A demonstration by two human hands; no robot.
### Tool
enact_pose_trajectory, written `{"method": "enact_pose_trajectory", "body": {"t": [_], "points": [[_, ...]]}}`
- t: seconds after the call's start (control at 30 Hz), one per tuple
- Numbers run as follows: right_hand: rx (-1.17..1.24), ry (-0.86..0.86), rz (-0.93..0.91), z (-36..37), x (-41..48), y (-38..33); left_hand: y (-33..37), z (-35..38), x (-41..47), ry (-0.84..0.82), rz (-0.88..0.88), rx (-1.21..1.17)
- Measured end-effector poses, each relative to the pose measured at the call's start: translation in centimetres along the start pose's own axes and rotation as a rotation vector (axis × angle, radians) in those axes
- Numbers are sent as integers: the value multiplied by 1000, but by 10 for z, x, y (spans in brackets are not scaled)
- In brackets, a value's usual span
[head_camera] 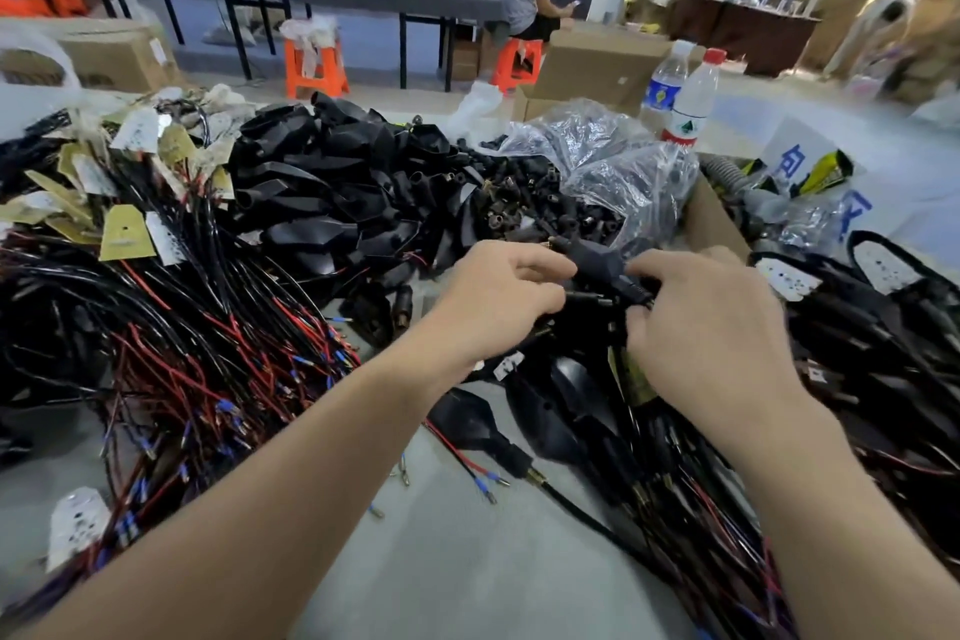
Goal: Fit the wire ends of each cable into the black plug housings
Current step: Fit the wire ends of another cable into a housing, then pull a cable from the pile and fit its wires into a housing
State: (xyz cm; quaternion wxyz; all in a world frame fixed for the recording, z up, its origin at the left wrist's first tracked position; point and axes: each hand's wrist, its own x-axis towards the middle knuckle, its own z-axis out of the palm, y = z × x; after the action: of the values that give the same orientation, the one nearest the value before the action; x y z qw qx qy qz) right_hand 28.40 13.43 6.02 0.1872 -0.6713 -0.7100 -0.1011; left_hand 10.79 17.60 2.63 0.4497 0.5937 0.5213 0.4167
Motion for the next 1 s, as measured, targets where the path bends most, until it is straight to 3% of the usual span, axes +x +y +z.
{"method": "enact_pose_trajectory", "body": {"t": [0.1,0.23,0.33,0.47,0.63,0.8,0.9,1.0], "points": [[195,16,-150,14,2,-33,-4,-13,-6,107,18,138],[511,-136,-184,49,5,-88,-17,-51,-17,444,46,738],[644,-223,-186,76,13,-123,-28,-86,-28,478,42,799],[730,-290,-124,104,26,-158,-48,-129,-37,387,70,1001],[787,-279,-149,121,38,-178,-76,-159,-44,546,-40,1124],[559,-353,-326,128,52,-195,-90,-158,-42,529,26,1180],[462,-334,-360,124,61,-200,-97,-158,-44,552,57,1180],[606,-197,-260,119,73,-199,-100,-157,-46,574,75,1186]]}}
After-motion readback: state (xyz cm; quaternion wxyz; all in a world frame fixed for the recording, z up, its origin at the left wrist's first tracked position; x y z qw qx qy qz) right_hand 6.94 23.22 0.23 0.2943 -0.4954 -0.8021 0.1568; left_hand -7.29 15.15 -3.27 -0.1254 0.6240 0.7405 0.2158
